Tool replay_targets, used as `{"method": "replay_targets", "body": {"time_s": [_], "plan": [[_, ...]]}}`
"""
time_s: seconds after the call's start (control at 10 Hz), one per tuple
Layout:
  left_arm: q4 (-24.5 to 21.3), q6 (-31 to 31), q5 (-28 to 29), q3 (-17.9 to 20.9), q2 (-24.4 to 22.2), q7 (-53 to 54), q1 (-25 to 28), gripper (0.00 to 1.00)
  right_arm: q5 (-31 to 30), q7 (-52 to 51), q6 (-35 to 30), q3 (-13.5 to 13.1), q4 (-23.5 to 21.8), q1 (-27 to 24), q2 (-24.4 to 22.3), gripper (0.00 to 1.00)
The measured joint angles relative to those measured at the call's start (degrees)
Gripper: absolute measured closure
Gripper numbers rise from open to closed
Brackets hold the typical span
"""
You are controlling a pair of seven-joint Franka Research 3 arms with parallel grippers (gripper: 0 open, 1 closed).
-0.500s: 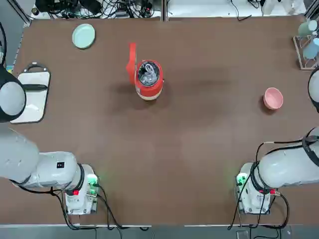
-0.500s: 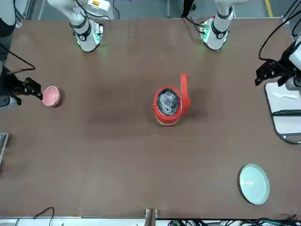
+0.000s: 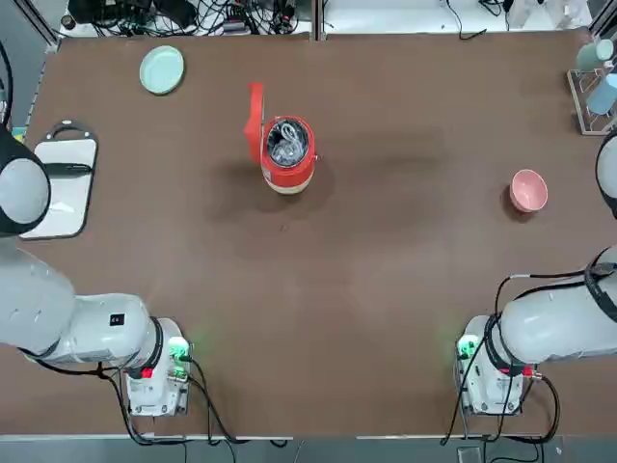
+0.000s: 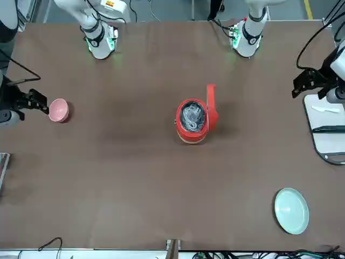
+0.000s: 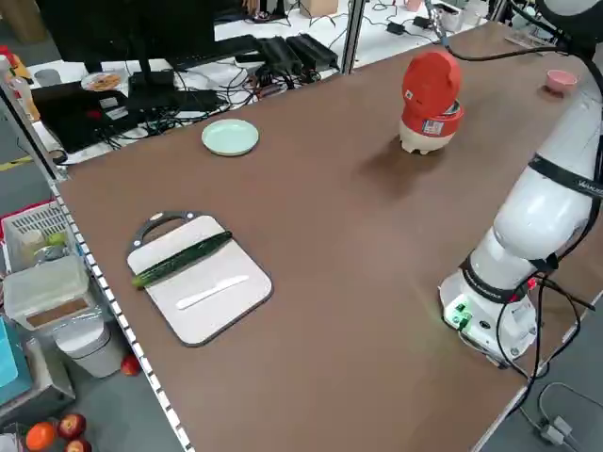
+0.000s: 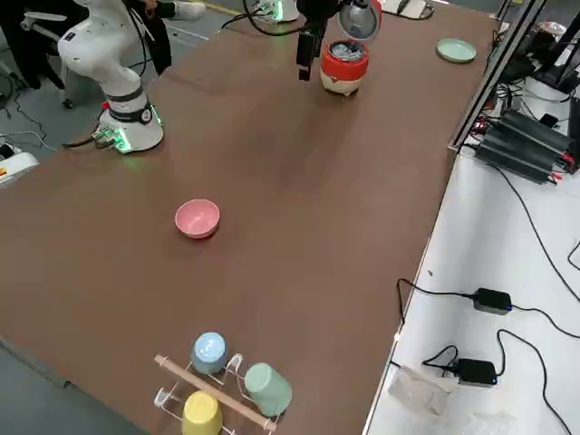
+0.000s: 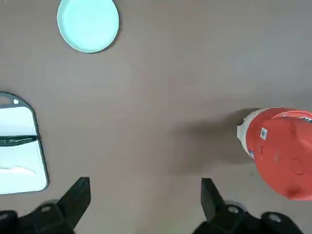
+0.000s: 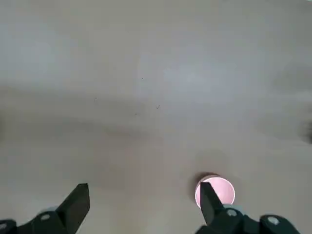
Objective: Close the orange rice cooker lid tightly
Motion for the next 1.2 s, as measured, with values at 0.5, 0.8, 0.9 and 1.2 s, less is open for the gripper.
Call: {"method": "replay_targets", "body": {"time_s": [0.5, 0.8, 0.9, 1.2], "plan": [[-3.7, 3.0, -2.3, -1.3, 2.1, 0.0, -0.3, 0.26, 0.0, -0.1, -2.7, 0.5, 0.1, 0.3, -0.1, 0.00], [-6.5, 4.5, -2.4, -5.1, 2.7, -9.7, -1.0, 0.35, 0.1, -3.2, -4.5, 1.3, 0.1, 1.3, -0.1, 0.00], [-8.1, 6.5, -2.4, -6.6, 2.7, -10.9, -1.1, 0.52, 0.6, -5.7, -4.5, 1.4, -0.1, 1.9, -0.1, 0.00], [-13.4, 10.4, -3.5, -10.4, 2.7, -12.4, -1.3, 0.81, 8.9, -22.4, -0.6, 1.4, -3.5, 2.5, 0.2, 0.00]]}}
